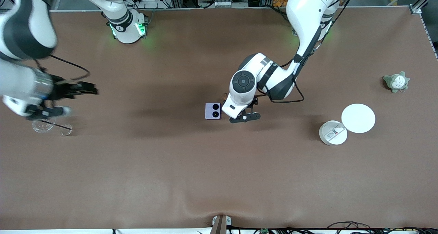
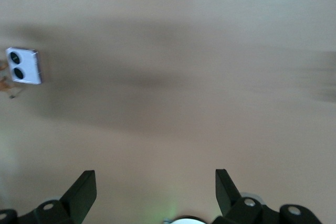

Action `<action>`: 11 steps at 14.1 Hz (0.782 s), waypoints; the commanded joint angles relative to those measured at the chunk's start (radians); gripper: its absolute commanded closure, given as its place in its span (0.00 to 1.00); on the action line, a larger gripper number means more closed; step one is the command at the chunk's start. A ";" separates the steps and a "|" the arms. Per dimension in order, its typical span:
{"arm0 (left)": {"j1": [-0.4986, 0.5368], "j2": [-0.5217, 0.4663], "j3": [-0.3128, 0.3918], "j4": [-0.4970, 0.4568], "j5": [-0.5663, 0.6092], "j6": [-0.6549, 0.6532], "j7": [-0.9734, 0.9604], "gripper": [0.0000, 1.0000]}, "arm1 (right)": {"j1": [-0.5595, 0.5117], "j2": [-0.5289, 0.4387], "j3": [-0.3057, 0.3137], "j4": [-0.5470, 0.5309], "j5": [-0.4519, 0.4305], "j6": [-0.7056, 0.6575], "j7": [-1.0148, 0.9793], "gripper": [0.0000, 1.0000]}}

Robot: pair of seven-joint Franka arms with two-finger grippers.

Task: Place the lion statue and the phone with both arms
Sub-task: 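Reach the left gripper to the lion figurine while the right gripper reaches the phone, then grasp the lion figurine with the left gripper while the right gripper nears the phone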

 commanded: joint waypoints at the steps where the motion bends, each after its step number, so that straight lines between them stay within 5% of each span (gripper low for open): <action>1: -0.033 0.014 0.002 -0.010 -0.003 0.063 -0.113 0.00 | 0.031 0.117 -0.007 0.016 0.111 0.056 0.000 0.00; 11: -0.067 0.073 0.004 -0.025 -0.003 0.166 -0.298 0.22 | 0.191 0.294 -0.006 0.016 0.211 0.299 0.026 0.00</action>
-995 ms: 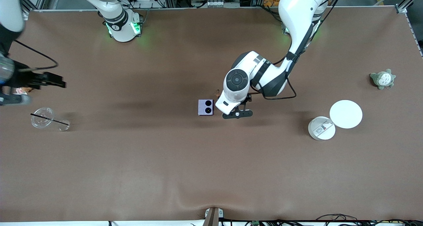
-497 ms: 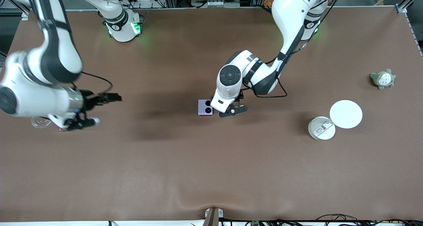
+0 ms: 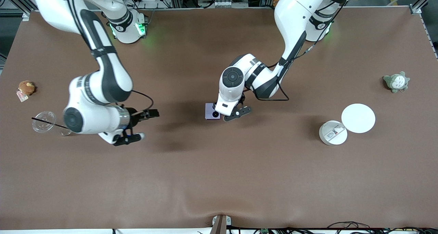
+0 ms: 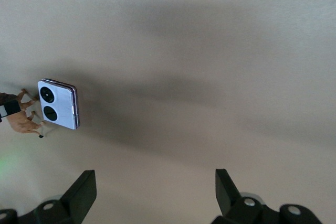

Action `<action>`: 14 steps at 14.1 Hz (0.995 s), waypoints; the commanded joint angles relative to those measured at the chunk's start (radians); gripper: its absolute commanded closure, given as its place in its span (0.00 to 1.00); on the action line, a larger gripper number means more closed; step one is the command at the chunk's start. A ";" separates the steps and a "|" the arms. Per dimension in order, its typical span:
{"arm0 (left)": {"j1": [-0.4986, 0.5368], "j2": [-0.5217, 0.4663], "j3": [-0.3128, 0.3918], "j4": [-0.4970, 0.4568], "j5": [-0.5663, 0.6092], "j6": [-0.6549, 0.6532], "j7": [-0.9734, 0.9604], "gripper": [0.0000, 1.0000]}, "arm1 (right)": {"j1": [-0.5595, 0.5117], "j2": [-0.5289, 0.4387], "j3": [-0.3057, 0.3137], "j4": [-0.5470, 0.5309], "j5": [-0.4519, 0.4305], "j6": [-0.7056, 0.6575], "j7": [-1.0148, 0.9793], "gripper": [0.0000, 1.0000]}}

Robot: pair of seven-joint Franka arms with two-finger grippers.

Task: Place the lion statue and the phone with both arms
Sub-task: 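Grasp the lion figurine with the left gripper while the right gripper nears the phone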

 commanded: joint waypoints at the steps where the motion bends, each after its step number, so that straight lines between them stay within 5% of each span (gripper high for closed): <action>1: -0.007 0.006 0.006 -0.010 -0.003 0.018 -0.024 0.31 | 0.016 0.012 -0.010 0.009 0.057 -0.008 0.011 0.00; 3: -0.001 0.007 0.006 -0.010 -0.003 0.018 -0.024 0.58 | 0.033 0.010 -0.010 -0.001 0.058 0.021 0.064 0.00; 5: 0.004 0.007 0.007 -0.009 -0.001 0.018 -0.018 1.00 | 0.069 0.010 -0.012 -0.013 0.057 0.080 0.138 0.00; 9: 0.051 -0.010 0.018 0.003 0.023 0.007 0.106 1.00 | 0.135 0.010 -0.013 -0.051 0.046 0.177 0.281 0.00; 14: 0.262 -0.074 0.021 0.003 0.051 -0.060 0.380 1.00 | 0.238 0.048 -0.015 -0.059 0.009 0.257 0.550 0.00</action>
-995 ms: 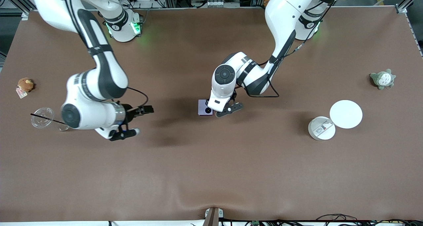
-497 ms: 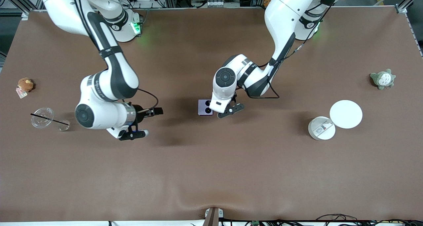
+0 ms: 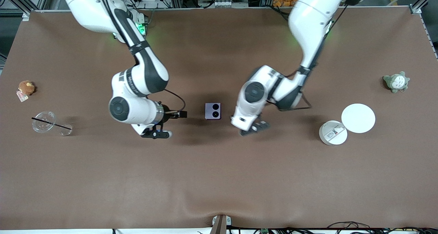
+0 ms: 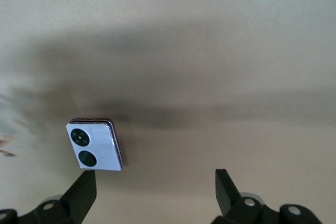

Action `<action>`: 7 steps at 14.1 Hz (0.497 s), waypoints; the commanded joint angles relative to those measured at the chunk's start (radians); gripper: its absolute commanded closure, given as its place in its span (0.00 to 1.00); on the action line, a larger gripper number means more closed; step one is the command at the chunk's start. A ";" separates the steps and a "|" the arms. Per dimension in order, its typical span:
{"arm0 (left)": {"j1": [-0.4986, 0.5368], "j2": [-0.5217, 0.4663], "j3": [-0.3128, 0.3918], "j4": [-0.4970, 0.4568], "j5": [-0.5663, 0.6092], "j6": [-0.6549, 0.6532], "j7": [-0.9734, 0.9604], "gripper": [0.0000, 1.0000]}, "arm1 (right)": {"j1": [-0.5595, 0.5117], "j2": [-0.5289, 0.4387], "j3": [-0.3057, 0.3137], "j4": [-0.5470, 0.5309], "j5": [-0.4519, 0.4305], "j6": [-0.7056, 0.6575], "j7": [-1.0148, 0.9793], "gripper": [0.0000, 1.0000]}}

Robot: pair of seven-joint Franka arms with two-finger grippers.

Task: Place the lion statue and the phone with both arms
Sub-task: 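Carry the lion toward the white lamp while the right gripper grasps the phone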

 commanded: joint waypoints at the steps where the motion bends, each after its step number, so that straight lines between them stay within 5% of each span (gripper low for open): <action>1: 0.114 -0.036 -0.011 -0.017 0.021 -0.031 0.140 1.00 | 0.079 0.038 -0.012 0.007 -0.041 0.075 0.195 0.00; 5: 0.209 -0.018 -0.011 -0.024 0.118 -0.031 0.357 1.00 | 0.215 0.184 -0.011 0.138 -0.271 0.104 0.421 0.00; 7: 0.260 -0.012 -0.011 -0.024 0.126 -0.029 0.478 1.00 | 0.231 0.221 -0.009 0.172 -0.279 0.115 0.461 0.00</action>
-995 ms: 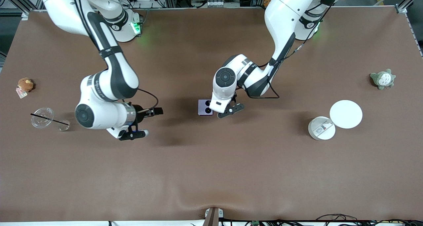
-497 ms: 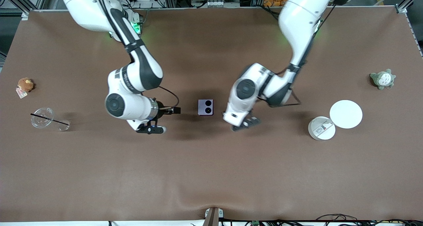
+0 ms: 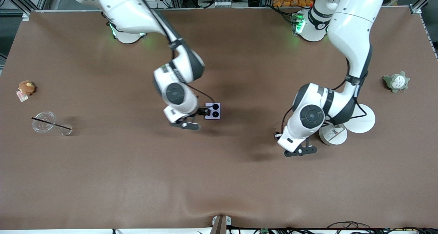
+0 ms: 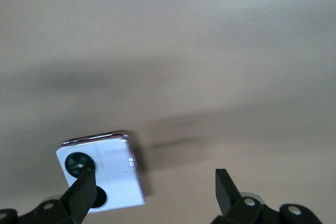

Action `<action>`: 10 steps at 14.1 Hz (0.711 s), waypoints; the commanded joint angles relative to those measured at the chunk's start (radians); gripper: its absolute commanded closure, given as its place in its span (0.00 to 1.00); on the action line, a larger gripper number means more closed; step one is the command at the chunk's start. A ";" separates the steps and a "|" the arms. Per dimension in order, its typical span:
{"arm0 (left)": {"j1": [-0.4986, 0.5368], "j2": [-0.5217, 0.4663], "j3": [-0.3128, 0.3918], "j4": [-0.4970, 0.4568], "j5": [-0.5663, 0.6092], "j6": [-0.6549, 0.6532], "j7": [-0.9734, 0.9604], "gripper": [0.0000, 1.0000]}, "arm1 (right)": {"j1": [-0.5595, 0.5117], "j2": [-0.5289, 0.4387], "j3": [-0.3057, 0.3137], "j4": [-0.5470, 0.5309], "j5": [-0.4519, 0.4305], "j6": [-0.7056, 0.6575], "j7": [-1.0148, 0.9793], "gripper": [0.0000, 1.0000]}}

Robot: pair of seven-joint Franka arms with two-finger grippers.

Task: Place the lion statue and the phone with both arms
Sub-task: 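Carry the lion toward the white lamp while the right gripper grasps the phone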

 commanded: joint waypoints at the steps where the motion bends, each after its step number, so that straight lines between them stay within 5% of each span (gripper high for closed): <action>1: 0.058 0.009 -0.012 0.001 0.030 -0.002 0.135 1.00 | 0.014 0.072 -0.011 0.084 -0.026 0.035 0.041 0.00; 10: 0.161 0.026 -0.018 -0.011 0.016 0.021 0.329 1.00 | 0.072 0.111 -0.009 0.060 -0.035 0.198 0.007 0.00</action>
